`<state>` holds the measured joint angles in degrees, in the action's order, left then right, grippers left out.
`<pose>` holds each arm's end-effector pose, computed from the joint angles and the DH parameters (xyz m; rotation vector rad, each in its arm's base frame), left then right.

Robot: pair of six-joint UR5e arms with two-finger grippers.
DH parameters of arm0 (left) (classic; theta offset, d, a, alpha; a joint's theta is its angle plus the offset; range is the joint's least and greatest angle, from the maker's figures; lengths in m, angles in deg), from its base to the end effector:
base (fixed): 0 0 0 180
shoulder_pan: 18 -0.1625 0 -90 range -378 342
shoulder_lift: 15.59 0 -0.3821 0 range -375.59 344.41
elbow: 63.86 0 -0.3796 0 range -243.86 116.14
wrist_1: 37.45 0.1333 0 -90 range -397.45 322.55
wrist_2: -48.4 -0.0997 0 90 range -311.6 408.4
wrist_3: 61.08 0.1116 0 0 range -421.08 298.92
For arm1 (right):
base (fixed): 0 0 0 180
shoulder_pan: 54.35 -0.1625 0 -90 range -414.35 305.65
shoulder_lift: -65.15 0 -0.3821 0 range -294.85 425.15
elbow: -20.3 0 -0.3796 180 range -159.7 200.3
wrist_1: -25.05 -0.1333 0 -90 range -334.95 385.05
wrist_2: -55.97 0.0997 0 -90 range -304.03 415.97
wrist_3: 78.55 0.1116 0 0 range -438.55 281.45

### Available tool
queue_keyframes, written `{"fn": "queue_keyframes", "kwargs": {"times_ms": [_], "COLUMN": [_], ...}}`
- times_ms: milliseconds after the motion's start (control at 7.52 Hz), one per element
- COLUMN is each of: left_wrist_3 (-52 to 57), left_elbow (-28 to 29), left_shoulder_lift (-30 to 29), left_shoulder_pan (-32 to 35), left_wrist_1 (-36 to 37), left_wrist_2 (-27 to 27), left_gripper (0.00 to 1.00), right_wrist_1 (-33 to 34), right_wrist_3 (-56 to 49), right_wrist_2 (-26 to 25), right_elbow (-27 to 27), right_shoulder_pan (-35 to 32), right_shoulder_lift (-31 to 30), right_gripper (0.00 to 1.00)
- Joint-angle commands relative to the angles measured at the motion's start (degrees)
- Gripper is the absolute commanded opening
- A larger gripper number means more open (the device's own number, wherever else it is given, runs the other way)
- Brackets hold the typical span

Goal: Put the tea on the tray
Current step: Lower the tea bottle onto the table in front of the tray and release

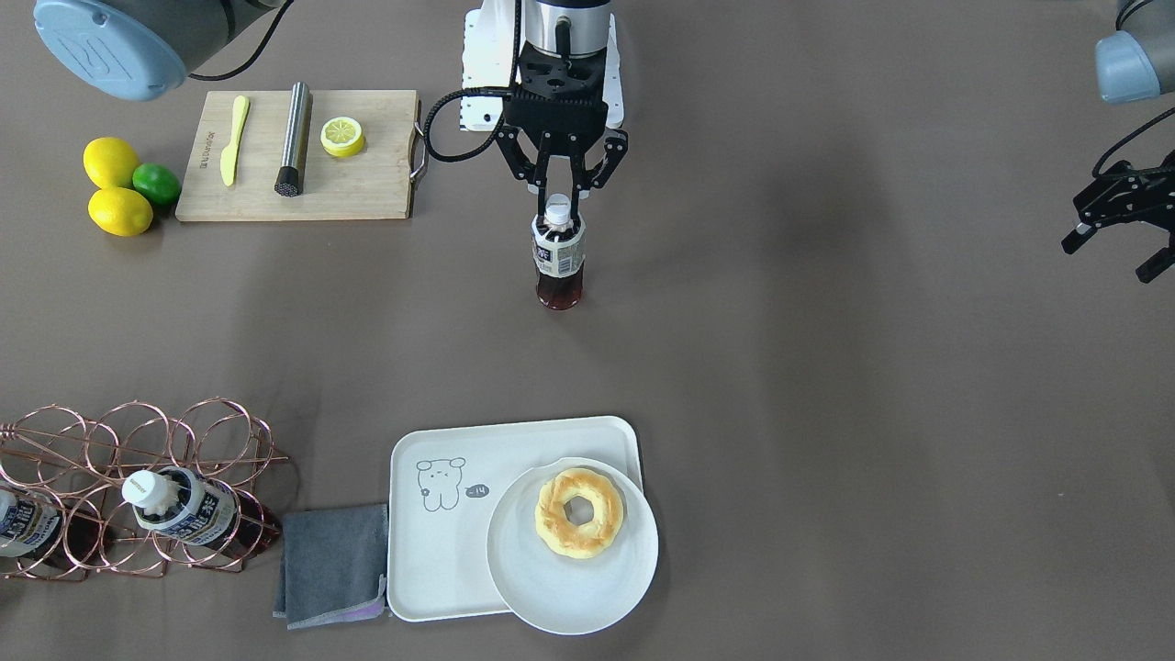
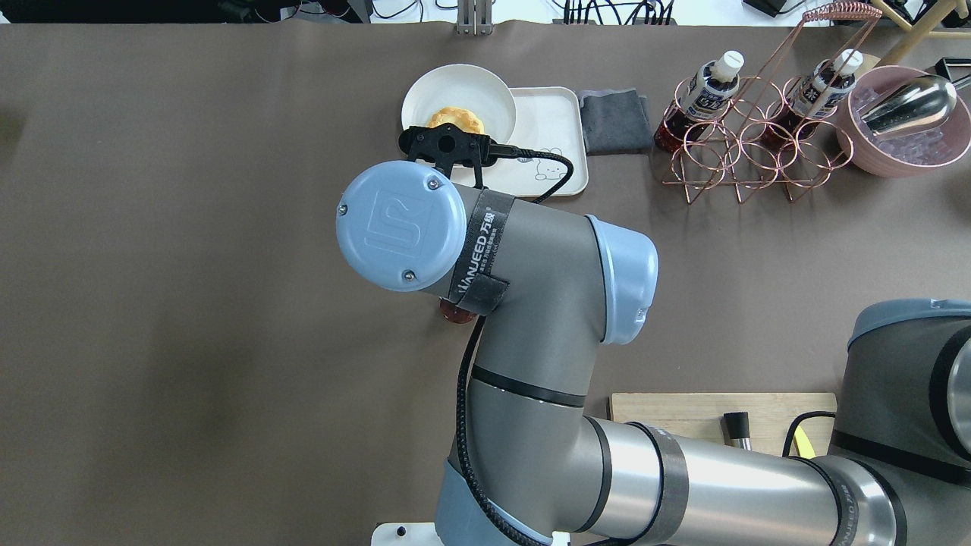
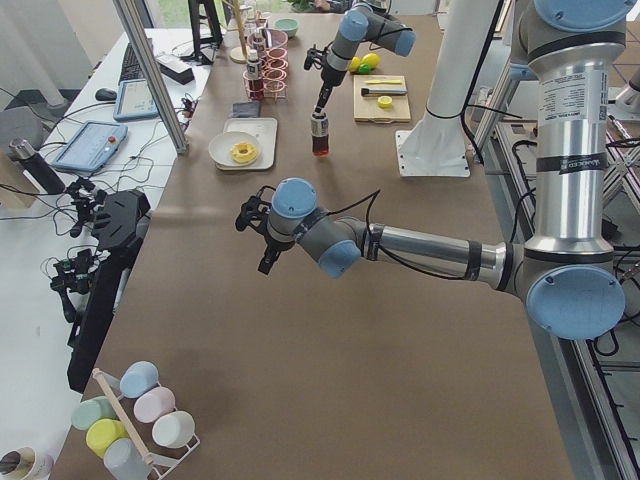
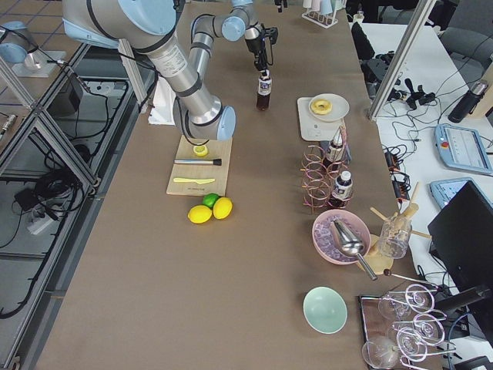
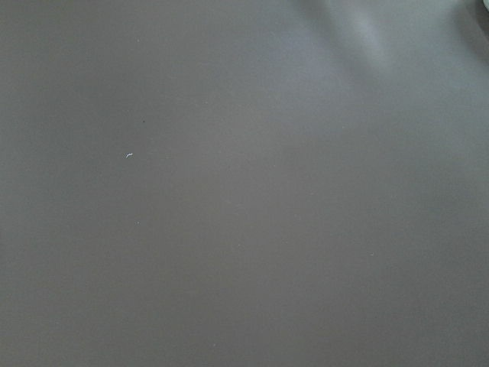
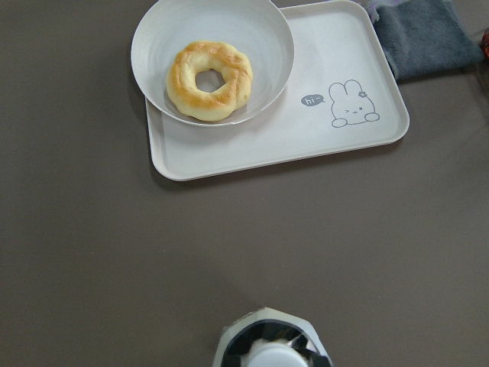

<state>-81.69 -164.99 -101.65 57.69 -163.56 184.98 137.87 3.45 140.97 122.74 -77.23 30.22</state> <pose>0.0669 -0.4737 0.4836 0.4470 0.9490 0.2072 -0.5041 -0.3680 0.0395 0.2883 -0.7318 0.2803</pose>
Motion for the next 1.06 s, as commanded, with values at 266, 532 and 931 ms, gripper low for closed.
{"fn": "queue_keyframes", "kwargs": {"times_ms": [266,532,931], "left_wrist_3": [0.1,0.1,-0.5], "left_elbow": [0.0,0.0,-0.4], "left_shoulder_lift": [0.0,0.0,-0.3], "left_shoulder_pan": [0.2,0.2,0.3], "left_wrist_1": [0.0,0.0,0.2], "left_wrist_2": [0.0,0.0,0.5], "left_gripper": [0.99,0.99,1.0], "right_wrist_1": [-2.4,-2.3,-2.3], "right_wrist_3": [-0.1,0.4,0.1], "right_wrist_2": [-0.1,-1.6,3.0], "right_elbow": [-0.6,-0.6,1.3], "right_shoulder_pan": [0.2,0.6,-4.5], "right_shoulder_lift": [-0.7,-0.6,-0.4], "right_gripper": [0.24,1.0,1.0]}}
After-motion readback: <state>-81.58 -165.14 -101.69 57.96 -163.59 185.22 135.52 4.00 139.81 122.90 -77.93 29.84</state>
